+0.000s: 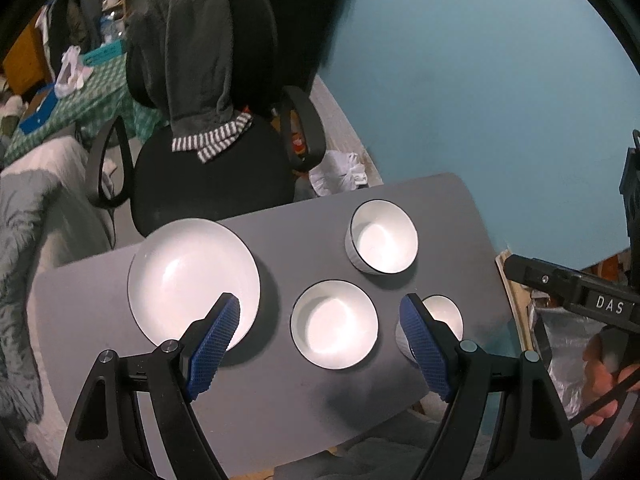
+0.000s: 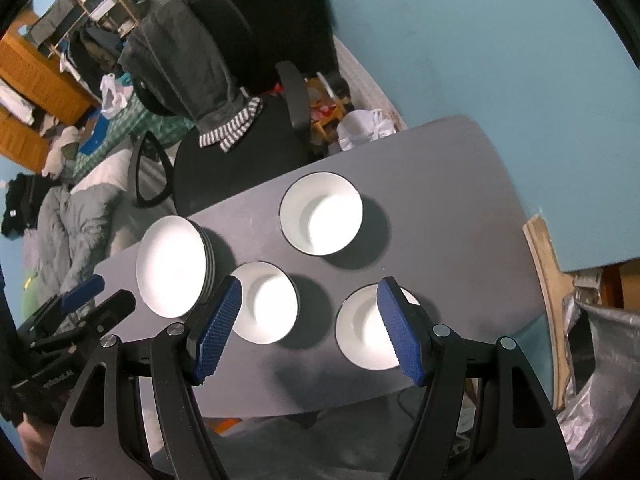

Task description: Organize plates and bowls

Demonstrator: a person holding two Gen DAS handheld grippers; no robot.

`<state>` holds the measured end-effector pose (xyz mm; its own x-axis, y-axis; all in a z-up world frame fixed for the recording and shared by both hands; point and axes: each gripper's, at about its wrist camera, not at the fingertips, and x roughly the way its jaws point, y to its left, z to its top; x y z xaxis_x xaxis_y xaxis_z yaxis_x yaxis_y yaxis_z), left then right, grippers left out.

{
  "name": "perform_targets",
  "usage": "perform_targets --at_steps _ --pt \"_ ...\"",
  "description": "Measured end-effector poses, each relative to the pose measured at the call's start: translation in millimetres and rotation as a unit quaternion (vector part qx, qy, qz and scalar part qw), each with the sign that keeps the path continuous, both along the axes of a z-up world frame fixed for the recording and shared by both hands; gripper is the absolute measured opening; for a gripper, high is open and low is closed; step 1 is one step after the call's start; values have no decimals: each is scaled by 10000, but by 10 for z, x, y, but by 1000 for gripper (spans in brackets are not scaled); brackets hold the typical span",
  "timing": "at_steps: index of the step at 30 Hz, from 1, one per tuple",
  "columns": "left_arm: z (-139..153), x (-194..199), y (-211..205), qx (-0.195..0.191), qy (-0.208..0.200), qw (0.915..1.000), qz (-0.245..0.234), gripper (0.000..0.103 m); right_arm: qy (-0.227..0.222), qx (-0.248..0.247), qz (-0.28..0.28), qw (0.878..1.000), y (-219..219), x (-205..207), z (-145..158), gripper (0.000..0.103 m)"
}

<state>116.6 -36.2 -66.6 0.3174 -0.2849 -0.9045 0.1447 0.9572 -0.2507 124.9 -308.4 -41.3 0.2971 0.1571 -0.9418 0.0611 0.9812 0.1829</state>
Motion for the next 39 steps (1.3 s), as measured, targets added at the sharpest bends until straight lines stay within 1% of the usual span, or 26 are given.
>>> perform_targets --at_steps 4,12,18,21,24,28,33,35,39 --pt "-185 50 13 27 143 9999 51 83 138 -25 239 9996 31 107 -170 70" --pt "-550 131 5 265 328 9991 78 83 346 -44 655 9972 86 279 -472 70" --pt "-809 174 26 333 477 9982 161 83 521 -44 912 9945 169 371 -783 70" --pt "-933 195 28 363 577 9975 196 83 648 -136 1075 9920 235 402 -997 70" --pt "-1054 200 29 360 703 9966 217 83 811 -185 1252 9886 295 409 -1153 70" --pt "-1261 201 27 359 1029 9937 256 83 975 -131 1481 9841 378 392 -1324 70" --pt "-1534 112 3 539 1212 9909 245 83 1153 -47 1574 9808 424 389 -1521 70" --pt "-1612 89 -4 534 1289 9899 251 83 1178 -21 1641 9794 442 401 -1583 70" --pt "-1624 54 -38 665 1200 9902 248 83 1221 -43 1753 9769 478 394 -1689 70"
